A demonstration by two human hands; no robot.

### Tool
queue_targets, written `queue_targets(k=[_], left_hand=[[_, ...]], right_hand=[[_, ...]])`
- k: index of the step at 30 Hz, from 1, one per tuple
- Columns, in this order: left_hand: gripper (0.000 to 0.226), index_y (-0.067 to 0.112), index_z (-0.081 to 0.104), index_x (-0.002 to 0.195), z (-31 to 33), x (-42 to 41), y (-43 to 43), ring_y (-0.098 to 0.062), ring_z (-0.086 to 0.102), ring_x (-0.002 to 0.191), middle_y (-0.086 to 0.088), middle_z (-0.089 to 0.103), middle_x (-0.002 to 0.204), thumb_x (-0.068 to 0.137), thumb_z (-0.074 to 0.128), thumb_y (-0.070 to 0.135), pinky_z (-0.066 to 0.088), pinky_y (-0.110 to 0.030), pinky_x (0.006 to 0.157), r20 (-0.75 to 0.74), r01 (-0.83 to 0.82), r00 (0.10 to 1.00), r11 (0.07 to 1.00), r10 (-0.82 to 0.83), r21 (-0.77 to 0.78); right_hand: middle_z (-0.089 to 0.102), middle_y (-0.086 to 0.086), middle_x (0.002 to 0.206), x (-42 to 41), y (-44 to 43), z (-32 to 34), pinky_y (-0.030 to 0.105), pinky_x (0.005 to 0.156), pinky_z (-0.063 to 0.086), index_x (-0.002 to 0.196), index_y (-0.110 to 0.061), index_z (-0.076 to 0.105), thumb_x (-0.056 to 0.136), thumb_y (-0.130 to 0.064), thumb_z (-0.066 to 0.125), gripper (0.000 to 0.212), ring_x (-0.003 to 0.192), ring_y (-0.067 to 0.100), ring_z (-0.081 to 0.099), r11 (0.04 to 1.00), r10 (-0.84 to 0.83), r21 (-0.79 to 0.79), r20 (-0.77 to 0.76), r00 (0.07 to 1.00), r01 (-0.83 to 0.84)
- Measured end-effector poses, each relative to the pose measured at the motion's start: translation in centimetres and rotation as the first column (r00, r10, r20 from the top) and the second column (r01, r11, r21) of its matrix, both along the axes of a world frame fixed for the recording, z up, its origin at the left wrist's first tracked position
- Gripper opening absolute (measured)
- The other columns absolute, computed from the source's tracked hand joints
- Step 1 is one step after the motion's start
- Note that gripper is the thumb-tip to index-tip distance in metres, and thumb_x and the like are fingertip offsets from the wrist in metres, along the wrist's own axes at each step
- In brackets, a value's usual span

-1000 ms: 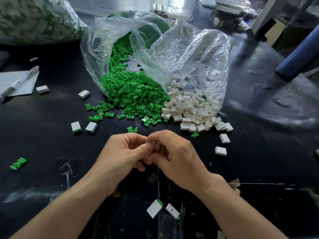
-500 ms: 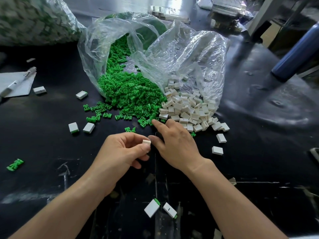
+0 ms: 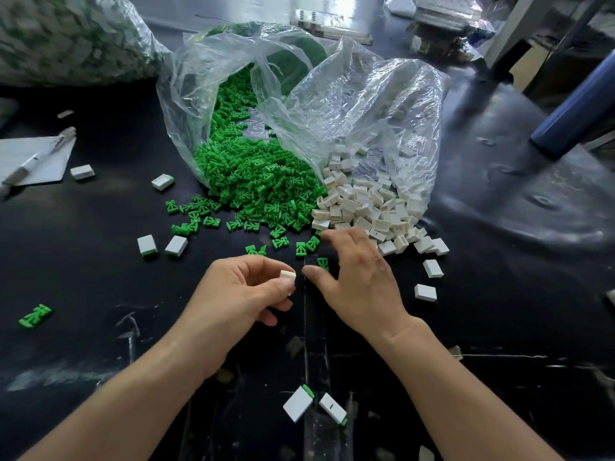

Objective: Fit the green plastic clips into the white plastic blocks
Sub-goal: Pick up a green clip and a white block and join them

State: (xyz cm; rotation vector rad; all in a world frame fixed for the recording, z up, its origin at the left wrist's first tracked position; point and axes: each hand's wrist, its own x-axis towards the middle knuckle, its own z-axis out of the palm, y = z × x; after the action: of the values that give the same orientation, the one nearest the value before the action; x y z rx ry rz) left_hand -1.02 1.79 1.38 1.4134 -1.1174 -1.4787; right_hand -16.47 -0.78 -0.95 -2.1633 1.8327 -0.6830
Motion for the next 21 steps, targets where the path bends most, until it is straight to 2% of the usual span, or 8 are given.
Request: queue_targets(k=[4, 7, 9, 11, 13, 15, 21], left_hand=[[0.017, 0.012, 0.067, 0.081, 0.0, 0.1, 0.0, -0.009, 0.064, 0.055, -0.002, 0.07, 0.065, 0.075, 0.07, -0.003, 0.048, -0.017, 0.046, 0.018, 0.012, 1.0, 1.0, -0.012, -0.005], [0.018, 0.015, 0.067, 0.073, -0.1, 0.3, 0.0, -0.009, 0.065, 0.056, -0.003, 0.07, 0.066, 0.072, 0.073, -0.002, 0.05, -0.018, 0.047, 0.034, 0.016, 0.999, 1.0, -0.016, -0.014], [0.021, 0.018, 0.07, 0.065, -0.1, 0.4, -0.1, -0.008, 0.065, 0.056, -0.003, 0.071, 0.066, 0.072, 0.073, -0.001, 0.05, -0.017, 0.047, 0.032, 0.023, 0.999, 1.0, -0.023, -0.016], [0.025, 0.024, 0.073, 0.064, 0.0, 0.4, 0.0, -0.007, 0.064, 0.056, -0.002, 0.07, 0.066, 0.072, 0.072, 0.001, 0.049, -0.016, 0.048, 0.029, 0.037, 0.999, 0.999, -0.037, -0.02], [0.025, 0.027, 0.073, 0.065, 0.0, 0.3, 0.0, -0.006, 0.064, 0.056, -0.001, 0.07, 0.064, 0.072, 0.072, 0.003, 0.049, -0.016, 0.048, 0.026, 0.047, 0.999, 0.999, -0.046, -0.025], [0.021, 0.025, 0.074, 0.066, 0.0, 0.3, 0.0, -0.005, 0.063, 0.056, -0.001, 0.069, 0.063, 0.072, 0.073, 0.005, 0.049, -0.015, 0.048, 0.019, 0.046, 0.999, 0.999, -0.045, -0.025], [0.013, 0.022, 0.074, 0.073, 0.0, 0.3, 0.1, -0.003, 0.061, 0.055, 0.0, 0.068, 0.061, 0.071, 0.073, 0.01, 0.047, -0.014, 0.048, 0.004, 0.074, 0.997, 0.997, -0.074, -0.034]], right_hand=[[0.049, -0.004, 0.099, -0.5, 0.1, 0.1, 0.02, 0.079, 0.031, 0.109, -0.017, 0.06, 0.086, -0.032, 0.06, 0.027, 0.099, 0.014, 0.048, 0.999, 0.004, 0.041, -0.03, 1.0, -0.003], [0.046, -0.009, 0.084, -0.9, 0.2, 0.6, 0.022, 0.07, 0.033, 0.09, -0.018, 0.057, 0.082, -0.027, 0.066, 0.016, 0.078, 0.011, 0.047, 0.998, 0.007, 0.058, 0.035, 0.999, -0.009], [0.048, -0.011, 0.071, -1.1, 0.4, 0.9, 0.021, 0.065, 0.036, 0.077, -0.019, 0.054, 0.078, -0.02, 0.071, 0.017, 0.065, 0.008, 0.046, 0.996, -0.021, 0.093, 0.168, 0.986, 0.005], [0.054, -0.01, 0.064, -1.3, 0.7, 1.3, 0.016, 0.06, 0.042, 0.072, -0.02, 0.057, 0.077, -0.011, 0.071, 0.018, 0.057, 0.003, 0.051, 0.983, -0.061, 0.184, 0.44, 0.896, -0.024], [0.061, -0.006, 0.063, -1.1, 1.2, 1.9, 0.016, 0.056, 0.048, 0.074, -0.022, 0.062, 0.079, -0.001, 0.067, 0.023, 0.057, 0.005, 0.061, 0.959, -0.074, 0.249, 0.683, 0.727, -0.136], [0.066, -0.002, 0.063, -0.9, 1.5, 2.2, 0.017, 0.055, 0.051, 0.075, -0.021, 0.064, 0.081, 0.002, 0.065, 0.023, 0.06, 0.009, 0.066, 0.942, -0.066, 0.259, 0.767, 0.638, -0.215], [0.068, 0.0, 0.067, -0.3, 2.0, 2.5, 0.019, 0.06, 0.053, 0.076, -0.023, 0.066, 0.081, -0.003, 0.065, 0.021, 0.064, 0.01, 0.066, 0.935, -0.001, 0.229, 0.763, 0.646, -0.27]])
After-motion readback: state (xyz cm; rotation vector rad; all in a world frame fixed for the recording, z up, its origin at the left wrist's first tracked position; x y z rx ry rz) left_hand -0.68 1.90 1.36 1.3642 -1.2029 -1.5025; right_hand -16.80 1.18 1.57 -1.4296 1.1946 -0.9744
